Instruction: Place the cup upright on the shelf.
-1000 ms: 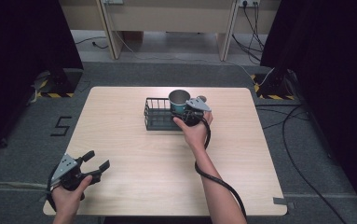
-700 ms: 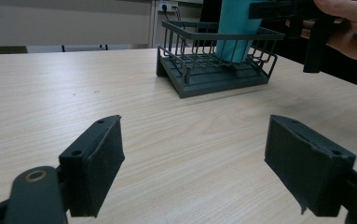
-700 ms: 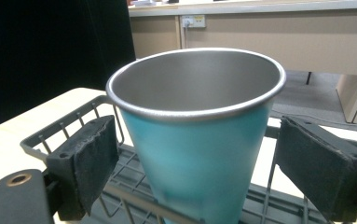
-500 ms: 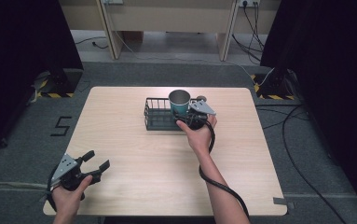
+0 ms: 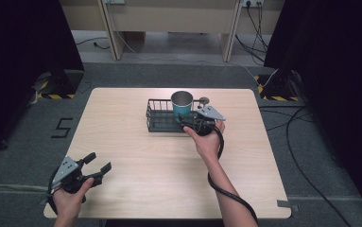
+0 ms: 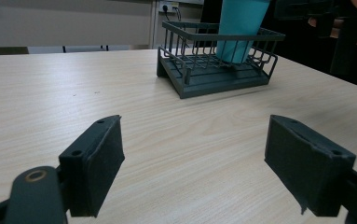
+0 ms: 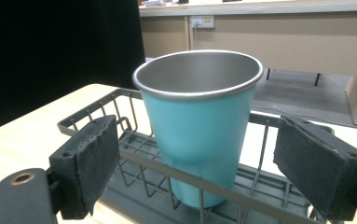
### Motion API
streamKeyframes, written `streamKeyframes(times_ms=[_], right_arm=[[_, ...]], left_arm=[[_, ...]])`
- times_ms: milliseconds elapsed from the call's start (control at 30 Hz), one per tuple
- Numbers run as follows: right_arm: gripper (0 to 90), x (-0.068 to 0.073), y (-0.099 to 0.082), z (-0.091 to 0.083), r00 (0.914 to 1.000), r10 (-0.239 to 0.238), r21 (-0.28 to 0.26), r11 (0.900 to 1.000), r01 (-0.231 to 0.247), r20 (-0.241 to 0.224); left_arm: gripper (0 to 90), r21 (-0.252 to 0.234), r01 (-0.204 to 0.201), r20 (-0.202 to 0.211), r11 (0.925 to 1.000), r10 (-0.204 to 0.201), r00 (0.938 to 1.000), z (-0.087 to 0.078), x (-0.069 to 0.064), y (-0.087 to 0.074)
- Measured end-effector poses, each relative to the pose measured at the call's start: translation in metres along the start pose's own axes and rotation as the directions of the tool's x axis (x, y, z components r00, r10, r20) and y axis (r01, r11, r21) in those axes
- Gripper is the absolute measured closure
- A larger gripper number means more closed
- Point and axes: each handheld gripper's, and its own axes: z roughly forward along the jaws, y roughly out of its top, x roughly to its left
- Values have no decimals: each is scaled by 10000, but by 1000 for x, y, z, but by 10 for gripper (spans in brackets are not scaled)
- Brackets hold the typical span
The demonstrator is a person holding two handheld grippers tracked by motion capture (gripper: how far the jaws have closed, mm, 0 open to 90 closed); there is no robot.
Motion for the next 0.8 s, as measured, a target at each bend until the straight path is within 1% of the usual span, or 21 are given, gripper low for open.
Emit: streamKeyframes(times_ms=[133, 333, 500, 600, 800], right_arm=[[153, -2, -1, -9, 9999, 33, 85, 10000, -32, -105], [155, -7, -4, -23, 9997, -61, 168, 9998, 65, -235], [156, -12, -7, -37, 9996, -85, 242, 9997, 91, -257], [156, -15, -9, -47, 9997, 22, 217, 9998, -17, -228], [156, -18, -13, -63, 9997, -101, 196, 9998, 105, -207]], left_arm=[[186, -4, -1, -4, 10000, 1, 10000, 0, 0, 0], [186, -12, 16, -24, 10000, -16, 10000, 0, 0, 0], [186, 3, -14, -16, 10000, 14, 10000, 0, -1, 0], [186, -2, 3, -31, 10000, -3, 10000, 1, -1, 0], [186, 9, -29, -18, 10000, 29, 10000, 1, -2, 0]])
